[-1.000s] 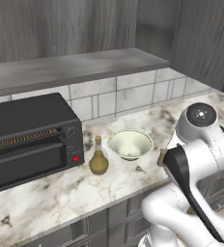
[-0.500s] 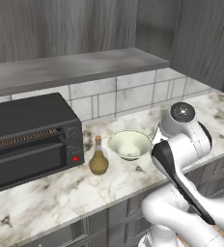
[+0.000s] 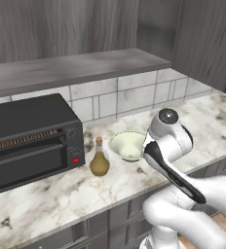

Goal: Retrieve the bottle and the shaker from the cabinet and place them next to the mixing bowl on the counter. Then add garlic from the fridge to the mixing bowl.

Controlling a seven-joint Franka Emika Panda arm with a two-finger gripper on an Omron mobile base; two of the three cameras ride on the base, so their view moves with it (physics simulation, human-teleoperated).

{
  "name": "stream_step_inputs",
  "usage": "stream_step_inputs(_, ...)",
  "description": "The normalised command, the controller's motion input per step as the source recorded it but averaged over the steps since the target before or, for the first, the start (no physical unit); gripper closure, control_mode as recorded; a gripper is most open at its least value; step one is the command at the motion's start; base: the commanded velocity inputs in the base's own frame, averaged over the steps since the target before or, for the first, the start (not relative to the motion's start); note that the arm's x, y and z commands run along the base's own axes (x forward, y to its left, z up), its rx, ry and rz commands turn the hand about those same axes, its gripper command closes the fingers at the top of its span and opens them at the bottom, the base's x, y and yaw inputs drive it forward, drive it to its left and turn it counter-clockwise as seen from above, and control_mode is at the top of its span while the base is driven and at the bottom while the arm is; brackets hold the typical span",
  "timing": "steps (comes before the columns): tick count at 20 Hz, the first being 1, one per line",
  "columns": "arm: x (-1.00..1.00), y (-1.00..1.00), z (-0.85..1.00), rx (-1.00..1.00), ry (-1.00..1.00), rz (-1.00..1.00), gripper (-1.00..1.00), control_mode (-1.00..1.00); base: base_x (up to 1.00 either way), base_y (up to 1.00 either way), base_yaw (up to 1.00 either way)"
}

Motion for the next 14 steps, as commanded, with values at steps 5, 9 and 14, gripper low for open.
stream_step_inputs(5, 0.77, 0.04, -0.43, 0.0, 0.11, 0.11, 1.0, -1.0, 0.0, 0.0, 0.0)
stream_step_inputs(9, 0.79, 0.08, -0.37, 0.0, 0.11, 0.08, 1.0, -1.0, 0.0, 0.0, 0.0)
stream_step_inputs(14, 0.74, 0.01, -0.23, 0.0, 0.06, 0.07, 1.0, -1.0, 0.0, 0.0, 0.0)
